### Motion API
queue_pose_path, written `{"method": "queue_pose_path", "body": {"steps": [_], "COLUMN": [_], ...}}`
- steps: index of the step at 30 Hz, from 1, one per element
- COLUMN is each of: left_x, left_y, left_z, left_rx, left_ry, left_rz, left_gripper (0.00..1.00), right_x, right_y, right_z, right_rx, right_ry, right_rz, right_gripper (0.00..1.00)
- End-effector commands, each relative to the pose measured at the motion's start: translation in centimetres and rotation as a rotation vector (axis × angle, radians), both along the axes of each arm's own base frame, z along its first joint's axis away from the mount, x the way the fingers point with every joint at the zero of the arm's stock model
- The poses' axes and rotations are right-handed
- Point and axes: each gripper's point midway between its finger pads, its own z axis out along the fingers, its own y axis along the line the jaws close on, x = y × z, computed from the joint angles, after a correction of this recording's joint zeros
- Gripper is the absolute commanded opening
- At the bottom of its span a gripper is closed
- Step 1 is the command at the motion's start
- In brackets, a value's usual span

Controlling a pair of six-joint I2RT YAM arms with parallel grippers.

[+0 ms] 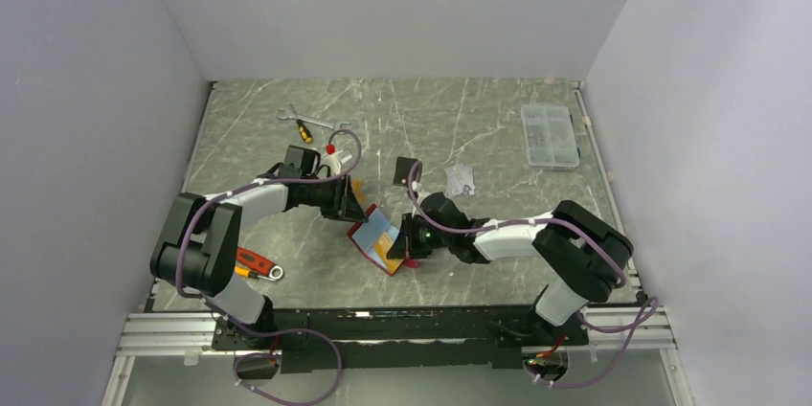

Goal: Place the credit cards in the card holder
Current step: Turn over the card holder at the center of the board, then insert the credit card into the card holder.

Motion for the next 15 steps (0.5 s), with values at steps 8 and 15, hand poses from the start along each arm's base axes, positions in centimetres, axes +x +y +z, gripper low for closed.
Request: {"method": "queue_pose_path", "body": {"steps": [8,15], "left_x": [0.4,-0.3], "left_y": [0.5,0.6], "left_z": [-2.0,-2.7], "left_rx": [0.082,0.145], "left_ry": [-0.001,-0.008], "left_rz": [0.013,0.010], "left_gripper": [0.00,0.00], "right_x": [0.2,1.3], "right_y": [-1.7,-1.1], "right_z": [1.4,2.0], "right_rx": [-0.020,-0.032], "right_ry": [-0.054,-0.036], "right_rz": [-0.016,-0.023], "right_gripper": [0.00,0.00]}}
